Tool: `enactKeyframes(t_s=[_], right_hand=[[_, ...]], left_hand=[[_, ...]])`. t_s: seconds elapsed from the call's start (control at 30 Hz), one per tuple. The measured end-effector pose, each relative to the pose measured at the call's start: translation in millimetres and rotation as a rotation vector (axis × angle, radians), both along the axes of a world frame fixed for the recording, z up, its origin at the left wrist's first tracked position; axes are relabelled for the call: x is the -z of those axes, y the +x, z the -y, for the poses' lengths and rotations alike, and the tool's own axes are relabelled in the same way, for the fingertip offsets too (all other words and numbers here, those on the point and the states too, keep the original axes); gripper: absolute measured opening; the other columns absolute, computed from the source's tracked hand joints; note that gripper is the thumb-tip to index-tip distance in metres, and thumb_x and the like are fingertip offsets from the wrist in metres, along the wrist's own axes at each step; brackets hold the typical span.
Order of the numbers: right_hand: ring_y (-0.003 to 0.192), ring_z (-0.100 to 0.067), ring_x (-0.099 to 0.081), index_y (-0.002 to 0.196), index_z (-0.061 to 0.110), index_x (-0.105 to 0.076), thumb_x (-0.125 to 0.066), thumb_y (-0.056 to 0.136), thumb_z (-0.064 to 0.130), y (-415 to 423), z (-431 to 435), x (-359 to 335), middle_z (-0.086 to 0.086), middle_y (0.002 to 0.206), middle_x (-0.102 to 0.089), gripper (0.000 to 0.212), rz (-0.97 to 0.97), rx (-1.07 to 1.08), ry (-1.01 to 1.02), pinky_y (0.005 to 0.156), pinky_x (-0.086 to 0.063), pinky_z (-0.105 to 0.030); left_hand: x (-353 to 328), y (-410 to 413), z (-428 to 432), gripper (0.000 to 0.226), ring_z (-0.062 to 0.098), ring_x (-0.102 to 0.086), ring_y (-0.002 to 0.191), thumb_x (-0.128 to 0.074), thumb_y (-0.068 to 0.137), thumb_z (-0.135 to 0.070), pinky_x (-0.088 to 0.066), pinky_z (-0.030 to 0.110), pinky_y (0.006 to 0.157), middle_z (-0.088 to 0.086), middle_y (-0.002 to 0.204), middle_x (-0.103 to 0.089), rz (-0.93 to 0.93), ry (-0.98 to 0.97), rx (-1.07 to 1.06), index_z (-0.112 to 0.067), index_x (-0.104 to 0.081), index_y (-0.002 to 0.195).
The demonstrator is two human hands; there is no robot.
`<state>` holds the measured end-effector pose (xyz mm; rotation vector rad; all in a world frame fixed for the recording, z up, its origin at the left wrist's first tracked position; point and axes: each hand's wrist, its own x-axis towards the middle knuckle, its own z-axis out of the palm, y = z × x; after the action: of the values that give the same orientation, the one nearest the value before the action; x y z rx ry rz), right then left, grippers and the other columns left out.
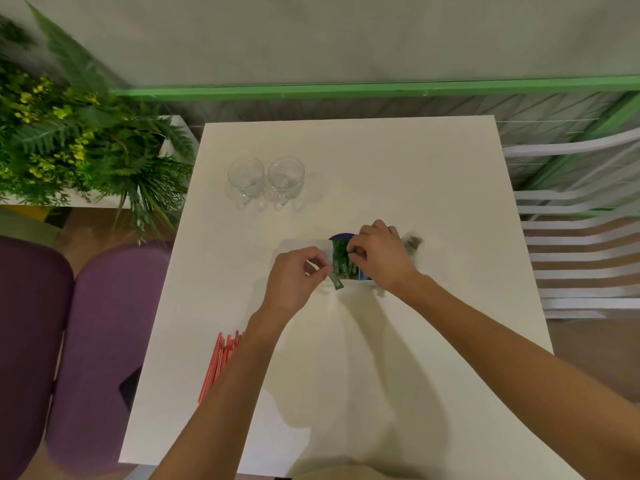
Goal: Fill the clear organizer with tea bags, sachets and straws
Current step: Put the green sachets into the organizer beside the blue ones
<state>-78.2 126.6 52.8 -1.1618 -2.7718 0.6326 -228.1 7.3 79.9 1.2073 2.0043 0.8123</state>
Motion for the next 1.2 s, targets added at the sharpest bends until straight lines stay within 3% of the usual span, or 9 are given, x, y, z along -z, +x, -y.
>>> enactKeyframes(t_s=[0.17, 0.43, 0.53, 0.67, 0.77, 0.9, 1.03, 1.2], right_hand=[[0.089, -0.019, -0.047, 0.089, 0.018, -0.071, -0.061, 0.091, 0.019, 21, 4, -14, 0.003, 0.084, -0.065, 0.011, -0.243, 0.1, -0.08, 0.078, -0.037, -0.032], [0.075, -0.009, -0.05, 0.078, 0.017, -0.068, -0.063, 0.087, 0.01, 68, 37, -30, 0.01, 0.072, -0.063, 0.013, -0.433, 0.18, -0.196, 0.074, -0.039, -0.021], [0.071, -0.006, -0.051, 0.082, 0.022, -0.07, -0.064, 0.088, 0.014, 85, 55, -24, 0.012, 0.068, -0.061, 0.011, -0.405, 0.204, -0.225, 0.074, -0.034, -0.009], [0.064, -0.007, -0.054, 0.088, 0.027, -0.07, -0.063, 0.089, 0.021, 102, 73, 2, 0.013, 0.066, -0.062, 0.01, -0.274, 0.251, -0.339, 0.073, -0.039, -0.012], [0.06, -0.006, -0.056, 0.087, 0.025, -0.07, -0.061, 0.089, 0.019, 110, 81, 24, 0.011, 0.068, -0.063, 0.011, -0.179, 0.335, -0.461, 0.064, -0.046, -0.019], [0.055, -0.009, -0.047, 0.066, 0.024, -0.055, -0.058, 0.089, 0.02, 121, 88, 54, 0.007, 0.061, -0.055, 0.024, -0.033, 0.432, -0.574, 0.057, -0.039, -0.022], [0.055, -0.01, -0.046, 0.069, 0.011, -0.06, -0.06, 0.088, 0.015, 124, 93, 68, 0.004, 0.061, -0.057, 0.019, -0.054, 0.53, -0.617, 0.057, -0.038, -0.022], [0.053, -0.006, -0.046, 0.067, 0.016, -0.059, -0.059, 0.089, 0.018, 118, 87, 71, 0.008, 0.057, -0.053, 0.022, -0.017, 0.536, -0.61, 0.053, -0.035, -0.018]], left_hand=[[1, -4, -28, 0.012, 0.004, -0.061, 0.06, -0.074, 0.081, -0.018, -0.046, 0.022, 0.064, -0.013, 0.073, -0.067, -0.102, -0.015, 0.055, -0.024, -0.066, 0.074], [2, -6, -45, 0.011, 0.007, -0.061, 0.061, -0.074, 0.081, -0.017, -0.044, 0.021, 0.059, -0.013, 0.07, -0.065, -0.141, -0.025, 0.097, -0.023, -0.067, 0.075], [4, -8, -46, 0.009, 0.01, -0.065, 0.061, -0.074, 0.082, -0.016, -0.045, 0.023, 0.059, -0.013, 0.068, -0.065, -0.126, -0.01, 0.117, -0.021, -0.068, 0.077], [8, -11, -47, 0.01, 0.012, -0.066, 0.06, -0.073, 0.082, -0.015, -0.051, 0.028, 0.064, -0.01, 0.072, -0.068, -0.123, 0.013, 0.09, -0.022, -0.068, 0.077], [11, -11, -48, 0.01, 0.011, -0.066, 0.061, -0.073, 0.082, -0.016, -0.051, 0.028, 0.063, -0.011, 0.073, -0.068, -0.129, -0.004, 0.11, -0.023, -0.068, 0.077], [14, -6, -47, 0.013, 0.003, -0.062, 0.061, -0.073, 0.082, -0.018, -0.046, 0.023, 0.061, -0.015, 0.073, -0.066, -0.183, -0.039, 0.157, -0.026, -0.066, 0.076], [26, -4, -43, 0.012, 0.008, -0.062, 0.063, -0.075, 0.08, -0.016, -0.051, 0.029, 0.064, -0.01, 0.079, -0.069, -0.195, -0.054, 0.174, -0.024, -0.067, 0.075], [39, -3, -38, 0.01, 0.014, -0.058, 0.065, -0.077, 0.078, -0.016, -0.048, 0.033, 0.065, -0.009, 0.086, -0.065, -0.222, -0.068, 0.14, -0.021, -0.068, 0.076]])
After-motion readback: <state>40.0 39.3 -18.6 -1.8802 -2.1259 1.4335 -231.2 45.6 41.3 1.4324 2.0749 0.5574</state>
